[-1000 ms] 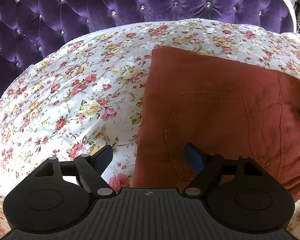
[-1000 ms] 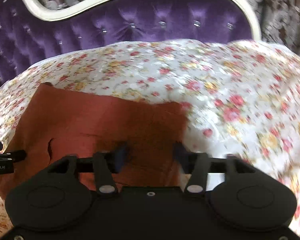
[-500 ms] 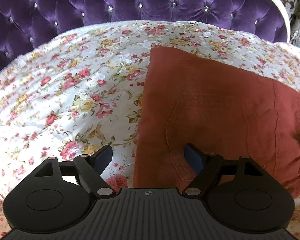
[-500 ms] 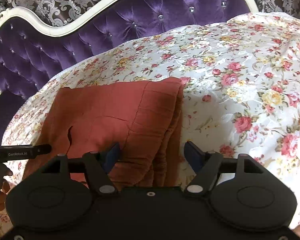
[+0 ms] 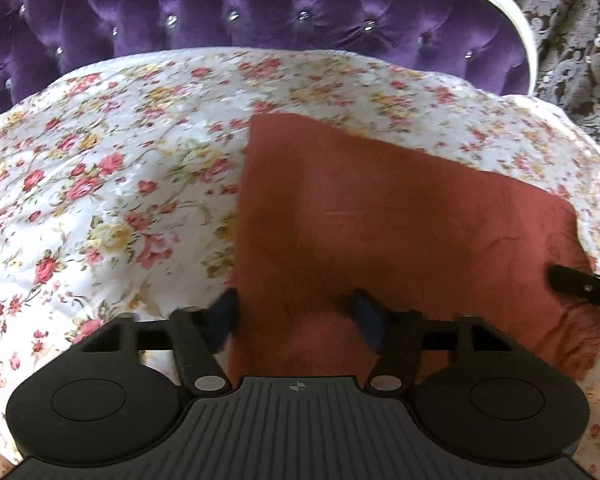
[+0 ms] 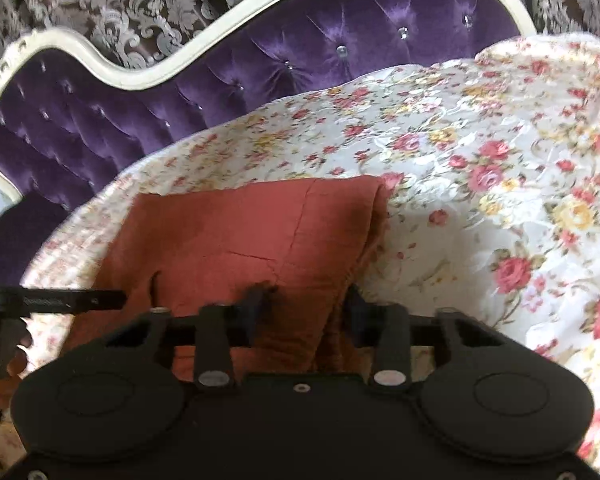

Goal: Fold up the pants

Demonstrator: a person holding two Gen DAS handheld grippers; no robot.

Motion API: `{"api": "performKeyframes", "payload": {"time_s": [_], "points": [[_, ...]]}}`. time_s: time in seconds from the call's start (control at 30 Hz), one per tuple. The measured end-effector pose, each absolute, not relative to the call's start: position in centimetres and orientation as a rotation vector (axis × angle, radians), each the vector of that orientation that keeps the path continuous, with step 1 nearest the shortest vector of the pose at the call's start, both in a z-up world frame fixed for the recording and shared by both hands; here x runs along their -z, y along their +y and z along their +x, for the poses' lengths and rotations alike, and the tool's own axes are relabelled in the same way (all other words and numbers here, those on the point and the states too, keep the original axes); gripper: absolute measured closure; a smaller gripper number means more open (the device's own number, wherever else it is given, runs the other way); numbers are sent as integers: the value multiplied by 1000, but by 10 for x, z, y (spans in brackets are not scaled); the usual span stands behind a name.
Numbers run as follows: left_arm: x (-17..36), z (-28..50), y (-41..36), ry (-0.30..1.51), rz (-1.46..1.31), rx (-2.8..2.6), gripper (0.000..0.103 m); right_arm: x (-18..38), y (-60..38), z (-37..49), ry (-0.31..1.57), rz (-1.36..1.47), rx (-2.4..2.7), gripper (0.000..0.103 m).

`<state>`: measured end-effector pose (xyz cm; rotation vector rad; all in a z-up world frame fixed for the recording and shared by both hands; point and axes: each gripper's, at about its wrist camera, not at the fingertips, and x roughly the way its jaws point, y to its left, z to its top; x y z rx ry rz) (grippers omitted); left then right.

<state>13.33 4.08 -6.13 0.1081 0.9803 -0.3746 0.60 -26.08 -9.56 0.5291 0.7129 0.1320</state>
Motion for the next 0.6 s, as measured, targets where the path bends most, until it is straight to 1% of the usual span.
{"api": "performKeyframes", "payload": {"time_s": [0.03, 0.07, 0.1, 0.13, 0.2, 0.23, 0.37, 0.47, 0.6], "points": [[60, 129, 36, 968, 129, 364, 57, 94, -259, 6, 713, 521, -127, 59], [58, 125, 33, 949, 154, 352, 62, 91, -256, 6, 713, 496, -122, 62], [56, 121, 29, 929, 183, 336, 72, 87, -251, 6, 712, 459, -115, 64], [54, 117, 25, 909, 208, 316, 78, 82, -246, 5, 708, 415, -110, 65], [48, 115, 23, 886, 217, 298, 85, 70, -237, 5, 690, 338, -109, 69], [44, 115, 25, 881, 196, 293, 86, 64, -235, 5, 676, 319, -119, 69], [28, 126, 37, 873, 83, 301, 87, 45, -239, 16, 626, 302, -149, 70], [18, 137, 36, 843, 89, 280, 87, 37, -239, 35, 598, 274, -167, 71], [20, 155, 37, 841, 87, 249, 87, 39, -236, 59, 564, 255, -187, 71]]}}
